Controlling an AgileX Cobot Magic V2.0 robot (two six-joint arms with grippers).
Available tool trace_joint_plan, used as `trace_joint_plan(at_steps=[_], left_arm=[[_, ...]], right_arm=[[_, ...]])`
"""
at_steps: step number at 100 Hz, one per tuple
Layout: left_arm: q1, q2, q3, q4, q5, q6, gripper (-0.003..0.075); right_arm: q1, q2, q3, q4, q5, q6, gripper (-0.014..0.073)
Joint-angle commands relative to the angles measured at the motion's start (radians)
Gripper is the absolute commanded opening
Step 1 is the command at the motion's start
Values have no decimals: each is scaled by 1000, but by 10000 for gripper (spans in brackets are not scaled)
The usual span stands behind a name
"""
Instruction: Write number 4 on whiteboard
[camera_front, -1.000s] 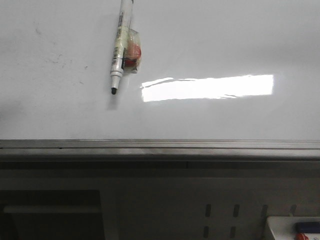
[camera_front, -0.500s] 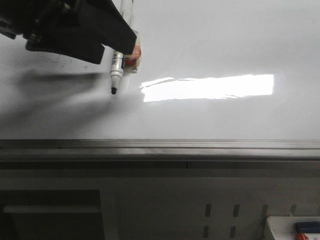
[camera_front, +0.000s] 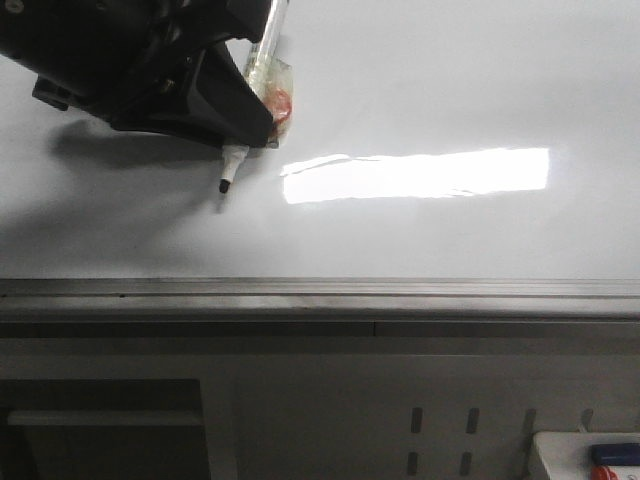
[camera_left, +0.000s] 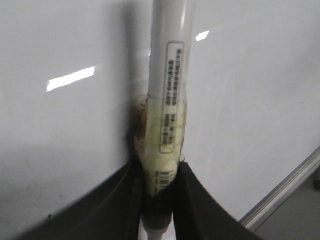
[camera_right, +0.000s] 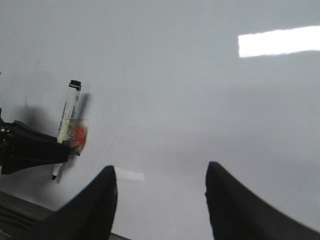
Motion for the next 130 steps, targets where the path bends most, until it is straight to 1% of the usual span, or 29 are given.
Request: trace_joint_plan(at_steps=[1,12,16,20,21,27,31,35,36,39,44,51,57,66,71,77,92,114,130], left_arm=[[1,-11,-23,-7,-59,-1,-20],[1,-49,-27,-7,-27,6,-20],[1,-73,-34,-1,15,31,-20],[-1,-96,-45,20,83,90,-20],[-1,-106,-48,25,96,103,-20],[-9,-145,-71,85,234,205,-20],[-17,-174,-82,136,325,259,-20],[-30,-204,-93,191,389,309,-20],[-32,-213,-94,224,408,321,-20],[-42,-227,-98,257,441,343,-20],[-65,-268,-98,352,480,375,-20],[-98,-304,-98,467,501,382,-20],[-122,-331,-98,539,507,382,-20],[-166,-367,-98,594,507,382,-20],[-182,-380,-98,603,507,382,-20],[-201,-386,-98,603,507,382,-20],[-243,-396,-98,604,510,382,-20],[-305,-398,-98,607,512,382,-20],[-310,-398,-98,607,508,382,-20]], right_arm=[[1,13,-36,-16,-87,-12,358],[6,13,-36,-16,-94,-12,358],[17,13,-36,-16,-94,-17,358],[34,13,-38,-16,-95,-40,358],[48,13,-37,-16,-93,-68,358],[90,15,-53,-16,-68,-133,358],[135,30,-73,-16,-47,-188,358],[188,49,-94,-16,-13,-240,358],[207,63,-103,-16,0,-255,358],[236,79,-124,-16,31,-285,358],[318,127,-168,-14,104,-340,358],[427,198,-222,-14,182,-391,358],[523,264,-260,-14,210,-411,358],[632,340,-307,-37,189,-411,358],[671,383,-327,-60,173,-411,358],[691,430,-347,-69,149,-411,358],[693,515,-374,-69,81,-411,358],[693,532,-374,-43,-60,-411,358],[693,540,-374,-27,-28,-411,343]])
